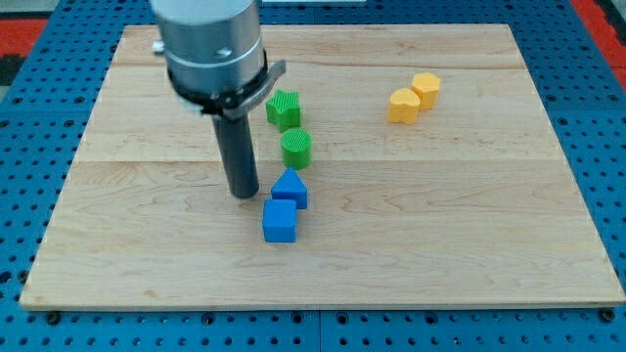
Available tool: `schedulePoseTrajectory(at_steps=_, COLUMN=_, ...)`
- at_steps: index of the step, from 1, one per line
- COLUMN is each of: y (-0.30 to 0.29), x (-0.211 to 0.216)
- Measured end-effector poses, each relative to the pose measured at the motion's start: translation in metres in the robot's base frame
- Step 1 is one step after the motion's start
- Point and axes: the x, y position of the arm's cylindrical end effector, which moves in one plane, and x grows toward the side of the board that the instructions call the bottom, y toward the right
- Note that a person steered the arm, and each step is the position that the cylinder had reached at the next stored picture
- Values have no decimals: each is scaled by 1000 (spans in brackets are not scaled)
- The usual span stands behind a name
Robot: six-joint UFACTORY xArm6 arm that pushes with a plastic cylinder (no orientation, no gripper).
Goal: Adjust blue blocks and the green circle to form a vertical line with green star
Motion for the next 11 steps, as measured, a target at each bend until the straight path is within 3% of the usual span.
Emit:
schedulePoseTrajectory(at_steps=3, y=8, x=69)
schedulePoseTrajectory(at_steps=4, y=90, x=84)
schedulePoseTrajectory(at_steps=5, y=130, x=29)
schedulePoseTrajectory(at_steps=6, y=123, x=-39)
schedulePoseTrajectory(at_steps=7, y=93, x=-60)
schedulePoseTrajectory(at_steps=9, y=66, x=-57)
schedulePoseTrajectory(at_steps=10, y=103, x=-58)
schedulePoseTrajectory(at_steps=11, y=225, x=-64)
